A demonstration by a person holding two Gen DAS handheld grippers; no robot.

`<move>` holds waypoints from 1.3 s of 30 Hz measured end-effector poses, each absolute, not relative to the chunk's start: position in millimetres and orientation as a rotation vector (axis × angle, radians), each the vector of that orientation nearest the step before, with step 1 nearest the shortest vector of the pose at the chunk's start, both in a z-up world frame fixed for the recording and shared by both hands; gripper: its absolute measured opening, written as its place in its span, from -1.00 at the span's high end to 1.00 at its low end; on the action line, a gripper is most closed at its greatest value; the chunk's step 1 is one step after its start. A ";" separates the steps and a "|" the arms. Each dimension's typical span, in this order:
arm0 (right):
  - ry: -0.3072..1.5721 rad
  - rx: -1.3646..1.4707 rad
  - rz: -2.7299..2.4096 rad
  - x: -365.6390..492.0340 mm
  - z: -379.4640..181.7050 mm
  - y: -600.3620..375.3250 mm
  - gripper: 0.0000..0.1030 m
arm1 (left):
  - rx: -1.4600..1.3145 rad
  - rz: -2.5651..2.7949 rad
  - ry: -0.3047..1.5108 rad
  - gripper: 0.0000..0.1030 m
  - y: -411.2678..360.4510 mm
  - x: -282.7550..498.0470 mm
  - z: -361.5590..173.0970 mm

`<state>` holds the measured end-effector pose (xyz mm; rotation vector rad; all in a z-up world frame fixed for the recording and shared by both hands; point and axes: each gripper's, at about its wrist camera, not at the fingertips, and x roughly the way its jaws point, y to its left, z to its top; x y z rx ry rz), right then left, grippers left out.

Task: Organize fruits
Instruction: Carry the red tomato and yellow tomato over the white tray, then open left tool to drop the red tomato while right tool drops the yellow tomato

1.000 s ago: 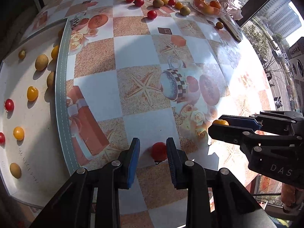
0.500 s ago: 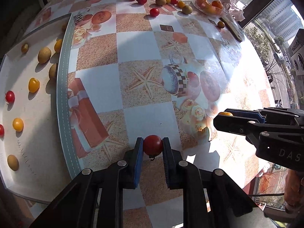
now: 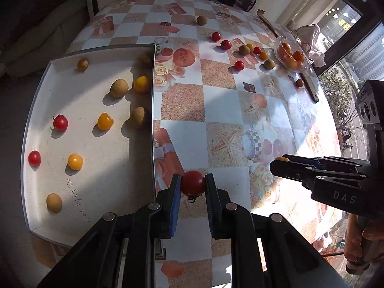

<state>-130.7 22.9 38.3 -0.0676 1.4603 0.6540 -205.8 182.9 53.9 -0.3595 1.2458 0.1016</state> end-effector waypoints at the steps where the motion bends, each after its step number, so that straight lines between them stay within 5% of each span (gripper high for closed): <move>1: 1.455 -0.075 0.665 -129.4 40.3 29.1 0.50 | -0.366 0.121 1.237 0.60 188.9 -204.7 55.7; 15: 1.410 -0.171 0.874 -124.5 54.7 145.6 0.50 | -0.403 0.351 1.245 0.59 266.5 -241.6 32.6; 37: 1.489 -0.370 0.918 -142.0 -2.1 240.4 0.49 | -0.335 0.421 1.306 0.59 257.3 -253.4 -5.3; 39: 1.473 -0.397 0.916 -144.2 -1.4 243.8 0.49 | -0.325 0.416 1.310 0.44 255.9 -252.0 -6.1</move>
